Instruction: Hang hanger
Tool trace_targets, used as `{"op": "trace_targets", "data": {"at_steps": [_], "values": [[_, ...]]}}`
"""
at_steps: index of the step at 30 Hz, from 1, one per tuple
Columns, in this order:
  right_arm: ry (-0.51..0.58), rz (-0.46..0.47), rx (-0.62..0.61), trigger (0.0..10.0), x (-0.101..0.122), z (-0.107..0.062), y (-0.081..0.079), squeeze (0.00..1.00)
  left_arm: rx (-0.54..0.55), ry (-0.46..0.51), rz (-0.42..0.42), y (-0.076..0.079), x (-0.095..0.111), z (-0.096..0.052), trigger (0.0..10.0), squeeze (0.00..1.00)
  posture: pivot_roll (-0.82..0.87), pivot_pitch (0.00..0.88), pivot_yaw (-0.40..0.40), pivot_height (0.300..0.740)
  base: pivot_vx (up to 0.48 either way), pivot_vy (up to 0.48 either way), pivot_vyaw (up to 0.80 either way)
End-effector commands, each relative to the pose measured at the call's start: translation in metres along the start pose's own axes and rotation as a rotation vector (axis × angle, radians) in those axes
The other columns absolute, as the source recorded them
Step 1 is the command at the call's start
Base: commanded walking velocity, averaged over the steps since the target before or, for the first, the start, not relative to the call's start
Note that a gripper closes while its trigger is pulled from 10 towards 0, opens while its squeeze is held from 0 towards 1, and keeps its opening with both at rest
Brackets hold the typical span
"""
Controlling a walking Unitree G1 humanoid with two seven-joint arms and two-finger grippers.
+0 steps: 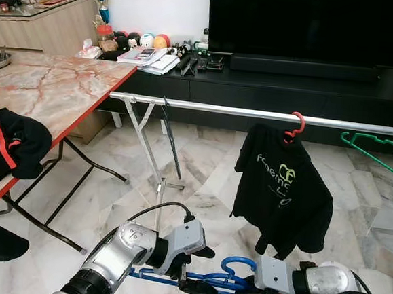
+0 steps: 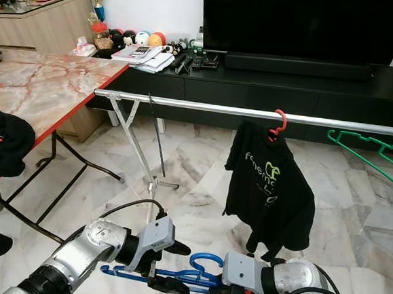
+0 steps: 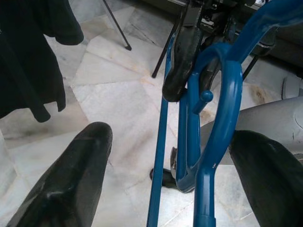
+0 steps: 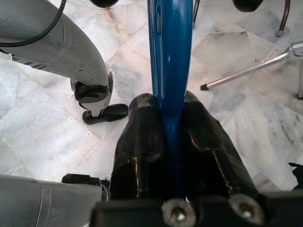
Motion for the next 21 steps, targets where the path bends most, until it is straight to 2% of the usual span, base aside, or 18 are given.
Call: {"op": "trace_targets", "data": {"at_steps": [1,21], "values": [[0.074,-0.055,-0.029,10.0,0.0207,-0.0026,0.0096,0.0,-0.02,-0.011,-0.006,0.002,-0.0015,0.0007,0.0,0.0,0.01,0.034,0.084,0.74,0.0,0.0,0.0],[0.091,-0.033,-0.055,10.0,0.0257,-0.0052,0.0146,0.0,-0.024,-0.008,-0.026,0.0015,-0.0004,0.0,0.0,0.0,0.0,0.057,0.087,0.74,0.0,0.0,0.0]]}}
Point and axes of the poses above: a point about 5 cm out from each wrist's last joint towards the gripper, its own z axis pointing out of the wrist towards the gripper, its own x axis along the axis of the wrist's last joint, y = z × x, the point moved 1 cm from there along z, pointing out of the wrist towards the gripper, and after that the axes turned 1 degree about z, right-handed, at the moved point
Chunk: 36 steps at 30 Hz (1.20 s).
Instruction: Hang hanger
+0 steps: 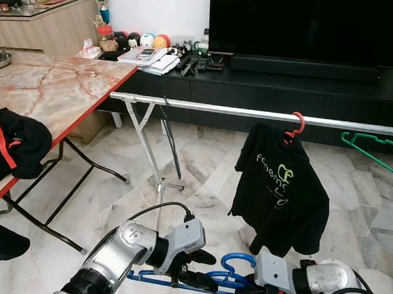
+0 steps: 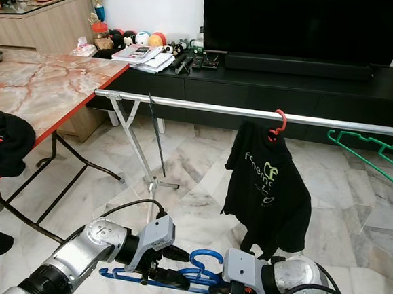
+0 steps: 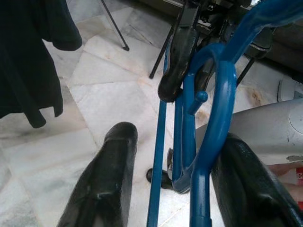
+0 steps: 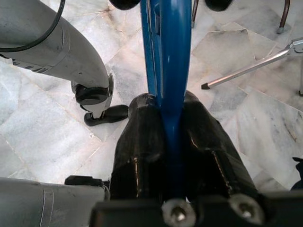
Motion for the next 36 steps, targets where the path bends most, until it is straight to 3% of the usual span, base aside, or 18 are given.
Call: {"op": "trace_targets", "data": {"at_steps": [1,11,12,13,36], "values": [[0.09,-0.055,-0.049,10.0,0.024,-0.005,0.012,0.0,-0.011,-0.012,-0.012,0.001,-0.002,0.001,0.0,0.0,0.0,0.057,0.087,0.74,0.0,0.0,0.0],[0.104,-0.04,-0.05,10.0,0.025,-0.005,0.013,0.0,-0.011,-0.014,-0.01,0.001,-0.002,0.0,0.0,0.0,0.0,0.057,0.088,0.74,0.0,0.0,0.0],[0.105,-0.036,-0.048,10.0,0.025,-0.005,0.012,0.53,-0.011,-0.014,-0.01,0.001,-0.002,0.0,0.0,0.0,0.0,0.057,0.088,0.74,0.0,0.0,0.0],[0.112,-0.029,-0.034,10.0,0.025,-0.006,0.011,1.0,-0.012,-0.014,-0.008,0.001,-0.002,0.0,0.0,0.0,0.0,0.057,0.089,0.74,0.0,0.0,0.0],[0.061,0.009,-0.023,10.0,0.011,-0.006,0.008,1.0,-0.015,-0.098,0.007,0.007,-0.022,-0.013,0.0,0.0,0.01,0.044,0.086,0.74,0.0,0.0,0.0]]}}
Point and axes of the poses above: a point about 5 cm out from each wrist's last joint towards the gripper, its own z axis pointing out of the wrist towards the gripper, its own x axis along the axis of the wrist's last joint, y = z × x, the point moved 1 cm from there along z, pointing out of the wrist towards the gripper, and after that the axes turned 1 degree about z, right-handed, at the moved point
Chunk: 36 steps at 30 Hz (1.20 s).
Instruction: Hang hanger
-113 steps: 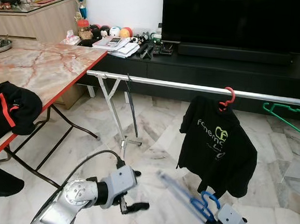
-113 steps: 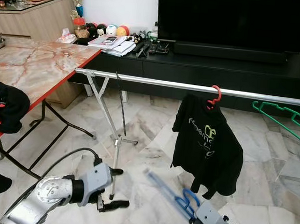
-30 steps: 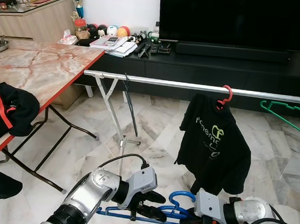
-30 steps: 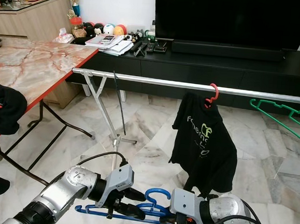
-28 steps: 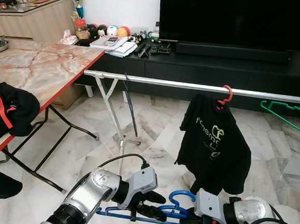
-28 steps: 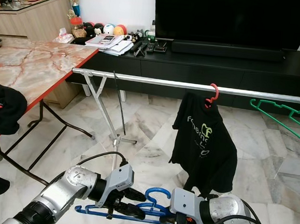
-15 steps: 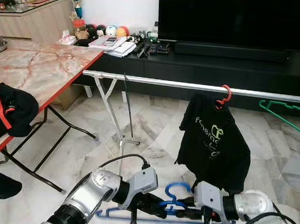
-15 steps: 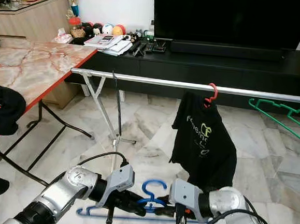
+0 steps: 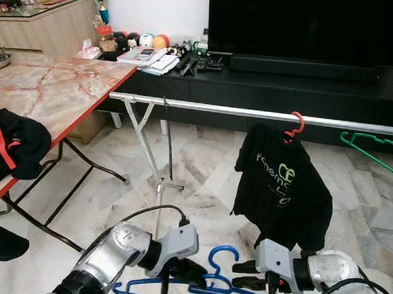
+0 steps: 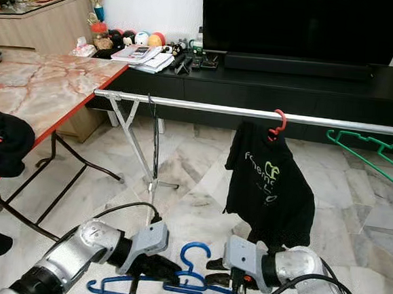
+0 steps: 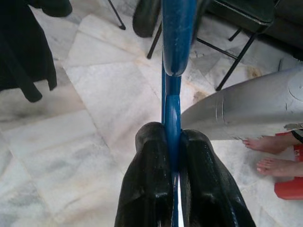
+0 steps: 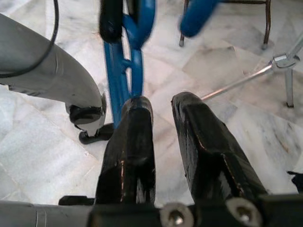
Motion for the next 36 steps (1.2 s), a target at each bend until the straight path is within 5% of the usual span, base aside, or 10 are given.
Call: {"op": "trace_targets", "data": {"at_steps": [1,8,9,16,17,19,24,26,29,36], "values": [[-0.006,-0.008,-0.013,10.0,-0.001,0.0,0.001,1.0,-0.004,-0.017,-0.009,0.002,-0.006,-0.002,0.0,0.0,0.01,0.043,0.086,0.74,0.0,0.0,0.0],[-0.093,-0.018,-0.215,10.0,-0.012,-0.005,0.024,0.93,0.074,-0.035,-0.008,-0.003,-0.013,-0.005,0.0,0.0,0.01,0.044,0.089,0.74,0.0,0.0,0.0],[-0.122,-0.019,-0.275,10.0,-0.015,-0.007,0.03,0.0,0.103,-0.042,-0.003,-0.006,-0.014,-0.005,0.0,0.0,0.01,0.046,0.09,0.74,0.0,0.0,0.0],[-0.193,0.201,-0.626,10.0,-0.048,-0.018,0.049,0.0,0.534,-0.141,0.0,-0.034,-0.039,-0.011,0.0,0.0,0.01,0.051,0.088,0.74,0.0,0.0,0.0],[-0.195,0.231,-0.65,10.0,-0.052,-0.017,0.048,0.0,0.582,-0.149,-0.019,-0.036,-0.043,-0.014,1.6,0.0,0.01,0.051,0.088,0.74,0.0,0.0,0.0],[-0.195,0.342,-0.711,10.0,-0.068,-0.009,0.04,0.0,0.685,-0.168,-0.098,-0.036,-0.058,-0.02,10.0,0.0,0.01,0.054,0.087,0.74,0.0,0.0,0.0],[-0.225,0.53,-0.77,10.0,-0.096,0.014,0.01,0.0,0.828,-0.176,-0.222,-0.026,-0.085,-0.028,10.0,0.0,0.02,0.05,0.085,0.74,0.0,0.0,0.0],[-0.27,0.642,-0.754,10.0,-0.113,0.035,-0.019,0.0,0.939,-0.139,-0.417,-0.015,-0.108,-0.033,10.0,0.0,0.02,0.05,0.082,0.74,0.0,0.0,0.0],[-0.276,0.759,-0.749,10.0,-0.123,0.047,-0.041,0.0,1.031,-0.111,-0.545,-0.006,-0.124,-0.039,10.0,0.0,0.03,0.048,0.067,0.74,0.0,0.0,0.0],[-0.381,1.056,-0.881,10.0,-0.157,0.046,-0.093,0.0,1.22,-0.194,-0.769,0.037,-0.176,-0.06,10.0,0.0,0.06,0.044,0.046,0.74,0.0,0.0,0.0]]}}
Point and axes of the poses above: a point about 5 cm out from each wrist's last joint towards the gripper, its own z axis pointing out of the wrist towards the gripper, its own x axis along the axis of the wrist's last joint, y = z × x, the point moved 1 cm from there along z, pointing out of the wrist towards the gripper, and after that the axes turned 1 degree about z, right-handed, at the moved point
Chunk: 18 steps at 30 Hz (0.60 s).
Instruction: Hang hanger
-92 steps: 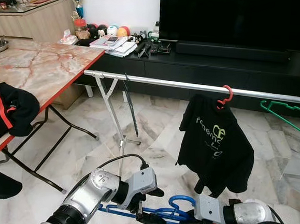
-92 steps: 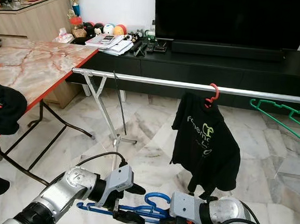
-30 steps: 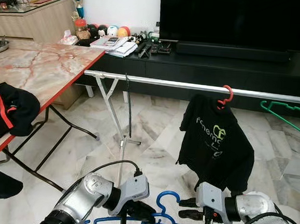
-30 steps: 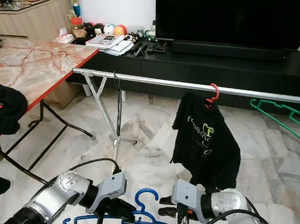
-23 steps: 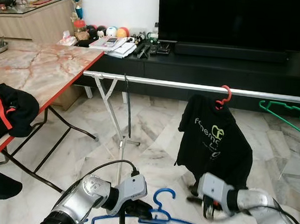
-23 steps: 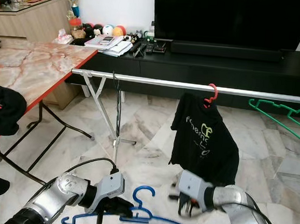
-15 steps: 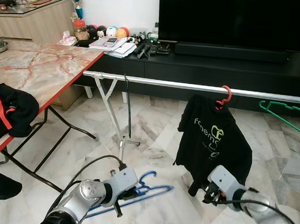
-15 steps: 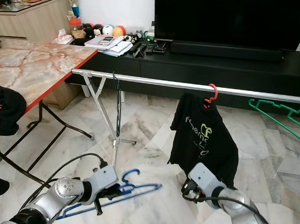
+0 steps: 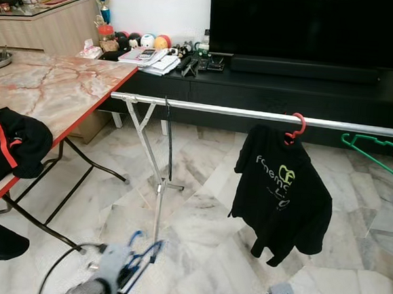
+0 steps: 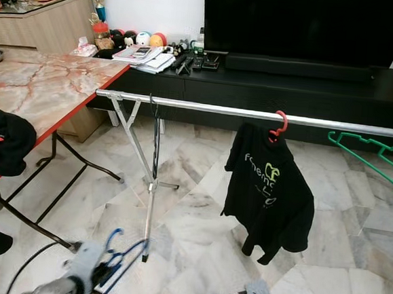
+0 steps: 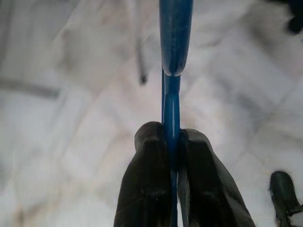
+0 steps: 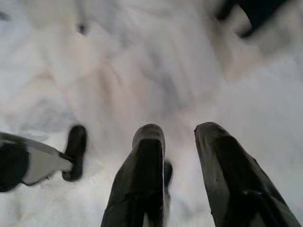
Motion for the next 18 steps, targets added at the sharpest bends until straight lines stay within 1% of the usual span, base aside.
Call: {"op": "trace_targets", "data": {"at_steps": [1,2,3,5,7,8,11,14,15,18], "values": [[-0.053,0.073,-0.062,10.0,-0.019,-0.003,0.005,0.0,0.066,-0.065,-0.032,-0.012,-0.023,-0.008,10.0,0.0,0.06,0.043,0.044,0.74,0.0,0.0,0.0],[-0.054,0.09,-0.079,10.0,-0.025,-0.005,0.006,0.0,0.097,-0.109,-0.028,-0.016,-0.038,-0.015,10.0,0.0,0.06,0.043,0.046,0.74,0.0,0.0,0.0],[-0.051,0.092,-0.081,10.0,-0.026,-0.005,0.006,0.0,0.107,-0.122,-0.027,-0.018,-0.042,-0.016,10.0,0.0,0.06,0.043,0.046,0.74,0.0,0.0,0.0],[-0.031,0.144,-0.1,10.0,-0.027,-0.006,0.007,0.0,0.147,-0.182,-0.064,-0.024,-0.059,-0.024,10.0,0.0,0.05,0.042,0.051,0.74,0.0,0.0,0.0],[-0.029,0.161,-0.12,10.0,-0.028,-0.006,0.009,0.0,0.16,-0.212,-0.067,-0.025,-0.067,-0.027,10.0,0.0,0.05,0.04,0.054,0.74,0.0,0.0,0.0],[-0.03,0.182,-0.135,10.0,-0.028,-0.007,0.011,0.0,0.169,-0.242,-0.064,-0.024,-0.074,-0.03,10.0,0.0,0.05,0.037,0.054,0.74,0.0,0.0,0.0],[-0.033,0.193,-0.134,10.0,-0.027,-0.005,0.009,0.0,0.172,-0.275,-0.055,-0.022,-0.08,-0.032,10.0,0.0,0.06,0.031,0.053,0.74,0.0,0.0,0.0],[-0.032,0.193,-0.132,10.0,-0.024,-0.004,0.005,0.0,0.177,-0.276,-0.066,-0.02,-0.082,-0.032,10.0,0.0,0.05,0.028,0.049,0.74,0.0,0.0,0.0],[-0.027,0.21,-0.137,10.0,-0.022,-0.003,0.004,0.0,0.176,-0.271,-0.072,-0.018,-0.081,-0.031,10.0,0.0,0.05,0.025,0.048,0.74,0.0,-0.266,0.0],[-0.025,0.208,-0.145,10.0,-0.018,-0.002,0.005,0.0,0.17,-0.265,-0.074,-0.015,-0.079,-0.03,10.0,0.0,0.05,0.018,0.052,0.74,0.0,-0.361,0.0]]}}
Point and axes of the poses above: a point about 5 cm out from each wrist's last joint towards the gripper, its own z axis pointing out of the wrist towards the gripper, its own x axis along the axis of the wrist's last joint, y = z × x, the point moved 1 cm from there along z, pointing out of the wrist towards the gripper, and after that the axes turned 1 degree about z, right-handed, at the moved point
